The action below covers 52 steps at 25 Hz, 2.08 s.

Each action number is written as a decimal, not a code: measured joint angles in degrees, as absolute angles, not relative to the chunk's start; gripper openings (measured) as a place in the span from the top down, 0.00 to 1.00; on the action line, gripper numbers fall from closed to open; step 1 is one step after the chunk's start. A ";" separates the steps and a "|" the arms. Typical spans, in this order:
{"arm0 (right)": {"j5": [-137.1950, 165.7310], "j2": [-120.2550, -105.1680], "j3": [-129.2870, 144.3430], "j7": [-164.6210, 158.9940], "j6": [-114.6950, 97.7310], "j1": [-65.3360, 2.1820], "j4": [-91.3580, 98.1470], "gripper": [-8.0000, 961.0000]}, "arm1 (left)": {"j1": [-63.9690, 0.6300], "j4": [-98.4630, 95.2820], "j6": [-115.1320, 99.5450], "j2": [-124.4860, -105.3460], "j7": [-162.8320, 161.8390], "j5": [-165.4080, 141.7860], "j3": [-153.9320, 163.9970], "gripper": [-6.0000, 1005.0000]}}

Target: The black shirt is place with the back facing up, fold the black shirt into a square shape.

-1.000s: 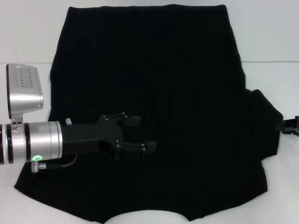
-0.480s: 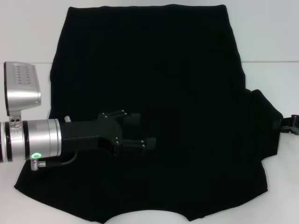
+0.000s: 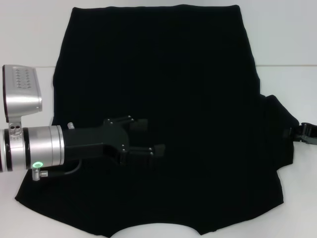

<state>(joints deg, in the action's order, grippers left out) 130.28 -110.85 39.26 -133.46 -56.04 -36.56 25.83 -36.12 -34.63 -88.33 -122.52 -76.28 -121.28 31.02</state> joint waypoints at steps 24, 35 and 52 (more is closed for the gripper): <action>129.86 -110.65 39.84 -133.21 -56.89 -35.80 27.95 0.99 | -35.77 -34.75 -88.37 -122.43 -76.72 -121.11 30.80 0.09; 129.55 -110.93 29.75 -126.67 -58.98 -33.86 29.75 0.99 | -35.50 -34.89 -88.74 -122.43 -77.07 -119.71 30.32 0.09; 127.65 -111.86 26.72 -121.20 -56.41 -34.69 29.67 0.99 | -35.42 -34.87 -89.21 -122.43 -77.67 -119.70 30.32 0.09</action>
